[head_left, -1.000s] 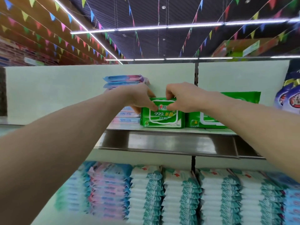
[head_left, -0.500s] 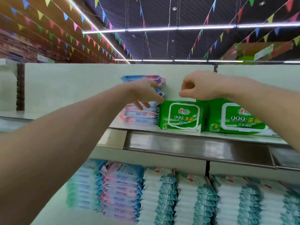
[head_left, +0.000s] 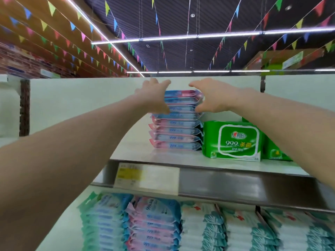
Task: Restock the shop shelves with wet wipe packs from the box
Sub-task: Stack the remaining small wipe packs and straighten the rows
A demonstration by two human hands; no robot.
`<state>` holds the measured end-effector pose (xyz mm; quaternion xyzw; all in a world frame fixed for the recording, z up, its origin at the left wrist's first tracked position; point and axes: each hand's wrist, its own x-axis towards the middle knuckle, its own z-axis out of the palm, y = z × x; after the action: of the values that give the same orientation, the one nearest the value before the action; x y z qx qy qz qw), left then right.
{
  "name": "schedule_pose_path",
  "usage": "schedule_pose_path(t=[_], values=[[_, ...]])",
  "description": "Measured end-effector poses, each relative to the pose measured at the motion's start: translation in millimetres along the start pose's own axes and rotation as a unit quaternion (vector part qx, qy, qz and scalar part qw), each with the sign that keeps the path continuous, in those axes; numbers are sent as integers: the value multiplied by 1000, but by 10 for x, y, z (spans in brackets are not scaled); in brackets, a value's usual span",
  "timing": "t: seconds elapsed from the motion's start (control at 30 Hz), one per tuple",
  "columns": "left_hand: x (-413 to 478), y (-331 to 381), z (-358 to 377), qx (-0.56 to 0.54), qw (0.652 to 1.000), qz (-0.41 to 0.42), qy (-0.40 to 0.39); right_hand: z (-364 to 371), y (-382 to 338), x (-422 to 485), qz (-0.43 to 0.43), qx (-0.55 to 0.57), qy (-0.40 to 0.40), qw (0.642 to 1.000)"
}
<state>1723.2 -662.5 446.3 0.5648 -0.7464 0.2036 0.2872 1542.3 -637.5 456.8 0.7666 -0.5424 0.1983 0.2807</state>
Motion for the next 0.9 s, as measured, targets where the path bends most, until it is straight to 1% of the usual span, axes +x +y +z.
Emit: schedule_pose_path(t=[0.13,0.27,0.4,0.43,0.47,0.5,0.53,0.57,0.6,0.63,0.67,0.73,0.83,0.87,0.9], values=[[180,-45,225,72,995,47,-45,154,-163,180,3,-70,5,998],[305,-62,365,88,992,83,-45,288,-229,283,13,-132,8,991],[314,-58,372,96,990,98,-41,360,-249,308,32,-135,16,990],[299,-53,325,72,992,92,-47,356,-259,304,34,-137,16,990],[284,-49,259,22,995,80,-54,350,-262,302,35,-140,17,989],[276,-50,181,-56,995,57,-60,341,-262,301,36,-141,18,989],[262,-45,91,-160,985,24,-54,330,-258,300,39,-140,17,989],[244,-39,9,-270,962,-23,-33,323,-253,297,40,-136,16,990],[210,-30,-72,-369,927,-74,-3,318,-250,295,40,-131,14,991],[185,-25,-123,-443,887,-128,14,314,-246,293,38,-125,12,991],[148,-19,-152,-496,850,-176,11,306,-244,292,36,-119,9,992],[88,-27,-138,-556,798,-231,-32,285,-238,296,37,-100,1,994],[-12,-64,-28,-614,724,-296,-107,247,-229,320,39,-76,-18,996],[-30,-86,10,-622,703,-321,-128,238,-228,330,39,-70,-24,996],[-6,-128,74,-619,693,-342,-142,232,-224,342,39,-66,-29,997]])
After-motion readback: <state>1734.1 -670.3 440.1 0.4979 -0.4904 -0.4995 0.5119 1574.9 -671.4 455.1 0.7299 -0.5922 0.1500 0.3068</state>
